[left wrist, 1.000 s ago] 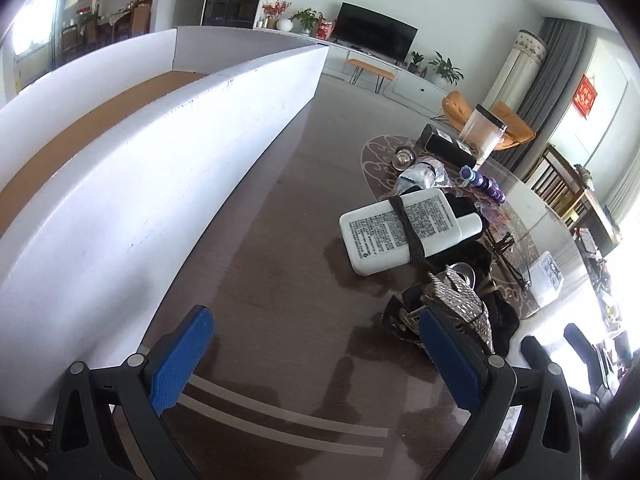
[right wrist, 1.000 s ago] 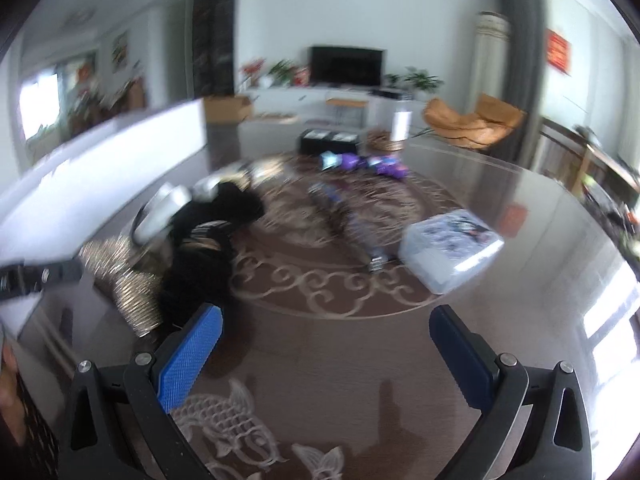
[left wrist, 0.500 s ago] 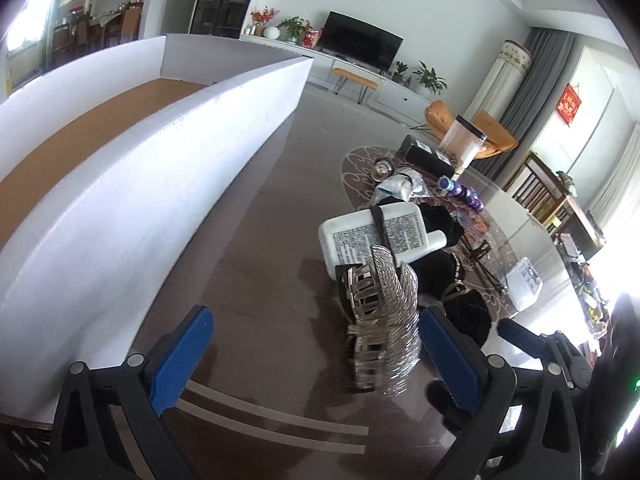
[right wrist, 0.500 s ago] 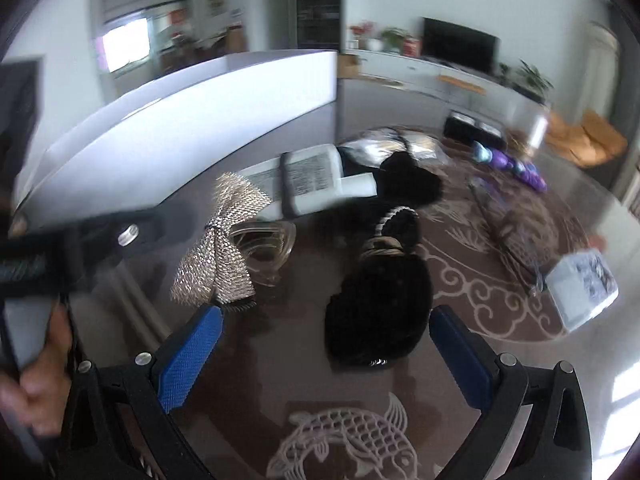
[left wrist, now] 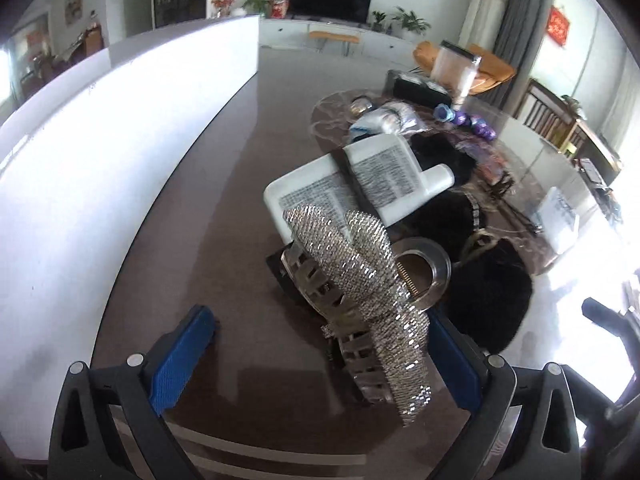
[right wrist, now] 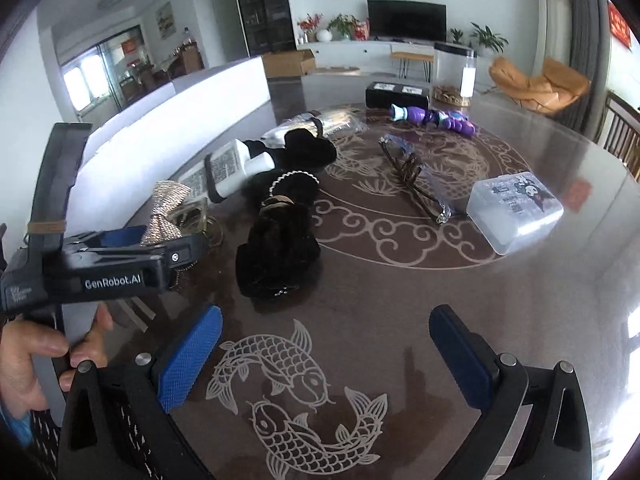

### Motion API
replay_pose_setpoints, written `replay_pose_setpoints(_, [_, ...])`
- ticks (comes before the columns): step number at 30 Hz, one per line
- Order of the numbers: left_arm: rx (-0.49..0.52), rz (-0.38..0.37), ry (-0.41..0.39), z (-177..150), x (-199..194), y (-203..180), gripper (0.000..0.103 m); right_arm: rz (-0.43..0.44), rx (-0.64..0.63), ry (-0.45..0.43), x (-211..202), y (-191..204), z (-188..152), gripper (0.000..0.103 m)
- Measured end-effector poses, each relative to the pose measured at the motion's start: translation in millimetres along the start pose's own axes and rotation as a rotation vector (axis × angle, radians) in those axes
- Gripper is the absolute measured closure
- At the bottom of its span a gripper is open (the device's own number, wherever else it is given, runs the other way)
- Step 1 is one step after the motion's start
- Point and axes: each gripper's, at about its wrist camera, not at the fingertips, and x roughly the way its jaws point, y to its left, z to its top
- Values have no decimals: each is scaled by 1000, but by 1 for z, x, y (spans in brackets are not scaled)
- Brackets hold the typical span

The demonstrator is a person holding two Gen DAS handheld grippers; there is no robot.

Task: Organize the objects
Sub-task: 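Grasp the bow clip with the left gripper while the right grasps the black fabric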

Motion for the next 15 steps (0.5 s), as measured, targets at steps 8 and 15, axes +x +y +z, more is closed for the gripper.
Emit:
replay_pose_setpoints(8, [55, 87, 16, 1, 1, 6, 30, 62, 12, 177, 31, -1, 55, 0])
replay_pose_setpoints(15, [-33, -104, -30, -5, -26, 25, 70, 129, -88, 287, 81, 26, 77, 68])
